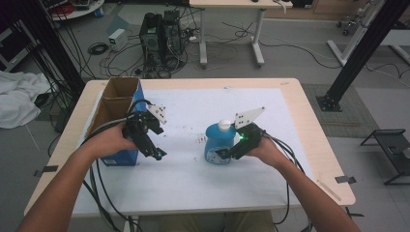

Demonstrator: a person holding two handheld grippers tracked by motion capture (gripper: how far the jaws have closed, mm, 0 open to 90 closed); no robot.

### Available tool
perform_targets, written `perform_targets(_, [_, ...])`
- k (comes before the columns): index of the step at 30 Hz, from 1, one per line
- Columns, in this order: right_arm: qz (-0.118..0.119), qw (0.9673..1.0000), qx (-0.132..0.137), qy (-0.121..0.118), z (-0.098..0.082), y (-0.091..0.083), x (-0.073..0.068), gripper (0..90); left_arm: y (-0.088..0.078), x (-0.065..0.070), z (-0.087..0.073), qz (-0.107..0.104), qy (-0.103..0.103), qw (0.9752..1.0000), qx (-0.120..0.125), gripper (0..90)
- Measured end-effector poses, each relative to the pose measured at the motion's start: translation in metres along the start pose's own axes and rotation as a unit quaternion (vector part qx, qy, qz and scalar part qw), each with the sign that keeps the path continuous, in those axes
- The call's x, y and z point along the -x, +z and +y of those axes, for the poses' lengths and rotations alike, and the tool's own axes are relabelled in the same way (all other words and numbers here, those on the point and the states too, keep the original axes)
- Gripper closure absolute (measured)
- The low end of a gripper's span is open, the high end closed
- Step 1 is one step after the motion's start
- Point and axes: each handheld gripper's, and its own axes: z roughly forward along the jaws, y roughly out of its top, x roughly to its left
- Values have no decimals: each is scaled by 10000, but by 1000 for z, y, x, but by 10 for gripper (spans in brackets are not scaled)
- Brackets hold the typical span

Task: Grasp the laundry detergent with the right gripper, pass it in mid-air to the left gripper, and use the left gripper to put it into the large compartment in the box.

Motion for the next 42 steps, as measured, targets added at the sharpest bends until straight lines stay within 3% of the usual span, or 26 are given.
perform_targets(1, [6,10000,1,0,0,0,0,170,0,0,0,4,-3,10000,11,145])
perform_targets(2, [11,10000,12,2,0,-1,0,214,-1,-2,0,-10,163,9998,-130,144])
perform_targets(3, [35,9999,57,-89,0,-1,1,241,0,-1,0,-11,105,9999,-54,145])
perform_targets(6, [41,10000,-5,30,-1,-2,-1,242,-1,-2,0,-37,160,9998,-148,145])
perform_targets(7, [19,10000,-26,67,-1,-2,-2,243,0,-1,0,-22,55,10000,-50,145])
perform_targets(9, [64,10000,32,-60,-1,-1,0,254,-1,-2,0,-43,143,9998,-119,145])
perform_targets(10, [61,10000,-26,26,-1,-2,-1,266,-1,-2,0,-52,148,9998,-125,145])
perform_targets(12, [82,9999,58,-42,-1,-1,0,276,1,0,0,-29,-23,10000,20,145])
perform_targets(13, [60,10000,-20,74,-1,-3,-2,286,1,0,0,-28,-37,10000,25,145])
perform_targets(15, [84,9999,71,-112,-1,-2,1,314,1,-1,0,-19,45,10000,-49,145])
perform_targets(16, [99,9999,66,-102,-1,-2,1,321,-1,-3,0,-38,147,9998,-135,145])
perform_targets(18, [90,10000,7,15,-1,-3,-1,326,1,-2,0,-31,53,10000,-60,145])
perform_targets(19, [88,9999,70,-91,-1,-1,1,331,1,-1,0,-27,54,10000,-60,145])
perform_targets(20, [95,9999,52,-72,-1,-2,0,335,0,-2,0,-32,137,9998,-130,145])
perform_targets(26, [58,9999,60,-66,-1,-2,-1,363,-1,-3,1,-22,177,9997,-151,145])
perform_targets(28, [22,9996,147,-234,-1,-1,1,376,0,-3,1,-34,146,9998,-156,145])
perform_targets(33, [-32,9995,156,-267,0,-2,1,406,0,-3,1,-31,157,9997,-163,145])
perform_targets(34, [-52,9995,148,-272,0,-2,0,409,2,0,0,-32,-56,10000,26,145])
perform_targets(39, [-93,9993,143,-326,0,-2,-2,425,1,-2,0,-40,68,9999,-107,145])
perform_targets(40, [-110,9992,138,-368,0,-3,-2,431,3,0,0,-13,-52,10000,-2,145])
perform_targets(42, [-158,9988,143,-436,0,-3,-2,436,2,0,0,-20,-43,10000,-11,145])
